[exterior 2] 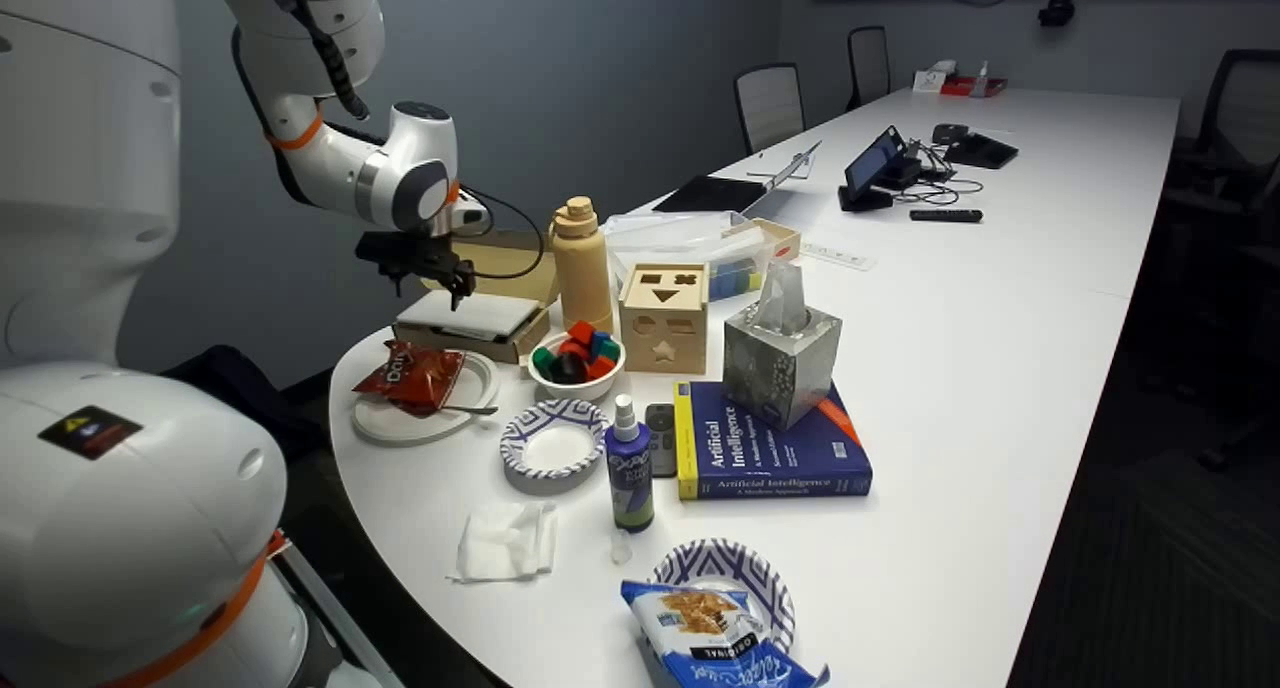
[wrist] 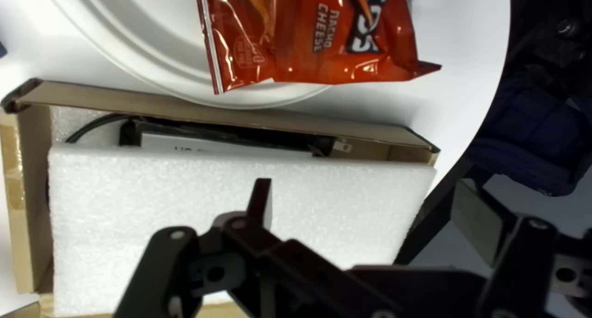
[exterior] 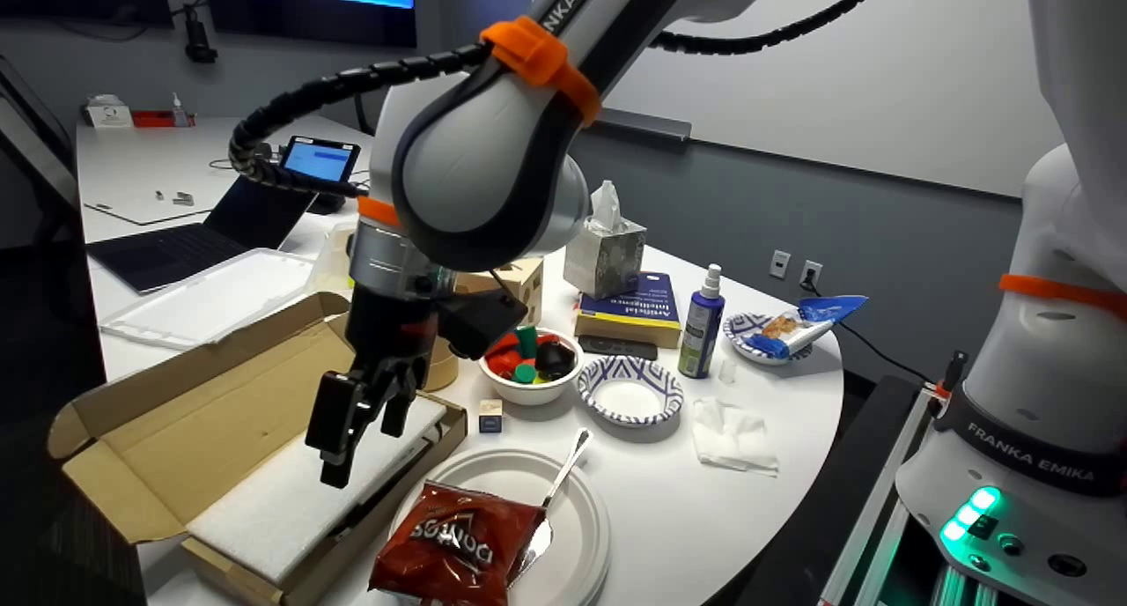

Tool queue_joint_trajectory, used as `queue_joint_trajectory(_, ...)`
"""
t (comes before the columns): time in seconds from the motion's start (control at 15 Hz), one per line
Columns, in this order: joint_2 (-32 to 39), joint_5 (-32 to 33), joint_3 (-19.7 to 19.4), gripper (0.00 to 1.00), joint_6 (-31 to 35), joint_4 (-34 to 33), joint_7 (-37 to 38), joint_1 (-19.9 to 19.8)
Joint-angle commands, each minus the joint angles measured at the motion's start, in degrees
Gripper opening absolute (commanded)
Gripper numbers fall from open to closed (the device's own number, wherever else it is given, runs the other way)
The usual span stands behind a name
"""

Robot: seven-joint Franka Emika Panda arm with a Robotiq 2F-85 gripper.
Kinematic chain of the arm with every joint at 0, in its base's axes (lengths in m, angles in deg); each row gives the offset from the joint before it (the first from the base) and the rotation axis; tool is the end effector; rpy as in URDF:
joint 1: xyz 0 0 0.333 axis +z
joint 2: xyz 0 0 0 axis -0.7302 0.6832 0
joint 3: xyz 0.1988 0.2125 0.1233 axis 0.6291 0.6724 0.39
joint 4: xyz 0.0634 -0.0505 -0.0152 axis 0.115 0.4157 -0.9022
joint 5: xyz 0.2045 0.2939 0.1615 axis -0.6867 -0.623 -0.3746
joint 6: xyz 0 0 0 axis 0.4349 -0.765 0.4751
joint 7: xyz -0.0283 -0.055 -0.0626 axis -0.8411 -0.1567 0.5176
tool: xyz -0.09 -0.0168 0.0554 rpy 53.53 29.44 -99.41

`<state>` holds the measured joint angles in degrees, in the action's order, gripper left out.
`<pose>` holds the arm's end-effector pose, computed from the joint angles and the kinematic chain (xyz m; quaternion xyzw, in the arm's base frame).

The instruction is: Put the white item in the box

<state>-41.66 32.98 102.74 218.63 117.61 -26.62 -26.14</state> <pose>0.4292 0.4112 0.2338 -0.9377 -0.3034 -0.0441 0.1637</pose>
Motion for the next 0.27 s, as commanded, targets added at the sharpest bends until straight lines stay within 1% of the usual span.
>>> queue_joint_trajectory(0.0,-3.3,0.6,0.6,1.00,-0.9,0.9,2.3,0.1)
queue_joint_trajectory(0.07,-4.1,-0.2,1.3,1.00,-1.3,1.0,2.2,-0.3)
queue_joint_trajectory(0.2,-5.9,-0.1,1.2,1.00,-2.0,1.5,3.5,0.1)
